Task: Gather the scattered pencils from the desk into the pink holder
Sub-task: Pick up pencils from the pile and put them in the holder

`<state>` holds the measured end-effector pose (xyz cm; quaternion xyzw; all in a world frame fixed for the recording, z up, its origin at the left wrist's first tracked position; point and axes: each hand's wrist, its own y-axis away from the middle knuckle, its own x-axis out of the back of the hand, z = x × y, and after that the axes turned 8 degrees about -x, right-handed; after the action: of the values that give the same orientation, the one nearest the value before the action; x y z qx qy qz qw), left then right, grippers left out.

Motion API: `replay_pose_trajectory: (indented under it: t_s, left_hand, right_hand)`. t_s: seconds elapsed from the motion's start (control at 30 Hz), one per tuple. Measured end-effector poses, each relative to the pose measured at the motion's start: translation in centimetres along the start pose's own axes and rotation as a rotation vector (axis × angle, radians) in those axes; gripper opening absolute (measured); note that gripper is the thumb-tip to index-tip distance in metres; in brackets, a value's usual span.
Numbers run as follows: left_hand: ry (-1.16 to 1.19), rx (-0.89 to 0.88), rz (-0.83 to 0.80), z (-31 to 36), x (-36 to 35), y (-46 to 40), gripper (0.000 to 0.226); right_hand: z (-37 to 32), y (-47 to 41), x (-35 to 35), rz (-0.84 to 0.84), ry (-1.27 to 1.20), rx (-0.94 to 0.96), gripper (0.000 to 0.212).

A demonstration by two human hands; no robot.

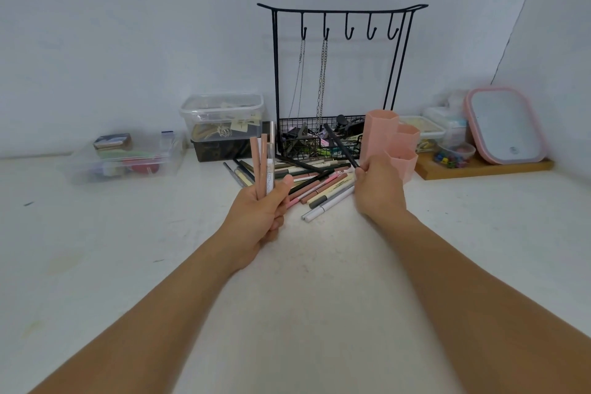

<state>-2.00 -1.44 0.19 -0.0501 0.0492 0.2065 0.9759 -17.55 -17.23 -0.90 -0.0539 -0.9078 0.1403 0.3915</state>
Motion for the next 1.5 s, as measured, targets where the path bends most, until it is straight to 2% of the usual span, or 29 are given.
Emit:
replay_pose_trajectory:
  t_s: [0.1, 0.17, 0.33, 0.4, 0.47, 0.5, 0.6, 0.7, 0.77, 0.9, 1.1, 1.23, 1.33, 1.5]
  left_hand:
    - [0.016, -0.022, -0.003, 0.1, 0.0, 0.0, 0.032]
    - [0.033, -0.045, 0.0, 0.0, -0.1, 0.1, 0.03]
    - [0.103, -0.107, 0.051, 0.2, -0.2, 0.3, 0.027]
    - [0.123, -0.118, 0.082, 0.4, -0.2, 0.4, 0.027]
    - [0.134, -0.13, 0.106, 0.5, -0.3, 0.5, 0.023]
    - [0.132, -0.137, 0.128, 0.5, -0.3, 0.4, 0.02]
    - [0.023, -0.166, 0.313, 0.8, 0.9, -0.4, 0.026]
    - [-0.046, -0.138, 0.513, 1.3, 2.9, -1.1, 0.02]
    - [-0.086, -0.085, 0.569, 1.1, 3.8, -1.3, 0.015]
    - [-0.164, -0.06, 0.533, 0.6, 4.1, -1.5, 0.019]
    - [-0.175, -0.06, 0.547, 0.3, 4.3, -1.8, 0.014]
    - [-0.178, -0.084, 0.671, 0.5, 6.1, -2.0, 0.015]
    - [-0.219, -0.063, 0.789, 0.5, 8.4, -2.1, 0.025]
    - [-0.35, -0.028, 0.68, 0.2, 8.7, -2.3, 0.018]
  right_hand:
    - [-1.2, 1.3, 0.1, -0.099, -0.241, -0.015, 0.009]
    - [-2.7, 3.1, 0.5, -0.205, -0.379, 0.06, 0.015]
    - [-6.5, 7.7, 1.9, -0.642, -0.682, 0.215, 0.009]
    - [-6.9, 8.5, 1.7, -0.723, -0.687, 0.275, 0.015]
    - [-6.6, 8.6, 1.4, -0.737, -0.65, 0.314, 0.021]
    - [-6.5, 8.6, 1.3, -0.743, -0.645, 0.301, 0.015]
    - [-6.3, 8.3, 1.5, -0.724, -0.71, 0.202, 0.01]
    - [-5.0, 6.9, 1.0, -0.425, -0.518, 0.238, 0.006]
    - [-4.1, 6.1, 0.7, -0.329, -0.4, 0.212, 0.016]
    - [-3.5, 5.5, 0.7, -0.363, -0.337, 0.184, 0.027]
    - [-2.9, 4.4, 0.9, -0.414, -0.186, 0.262, 0.023]
    - [-2.4, 4.0, 1.5, -0.477, -0.151, 0.305, 0.025]
    - [-2.3, 3.9, 1.7, -0.502, -0.118, 0.34, 0.025]
    - [-2.3, 3.8, 2.1, -0.548, -0.061, 0.385, 0.026]
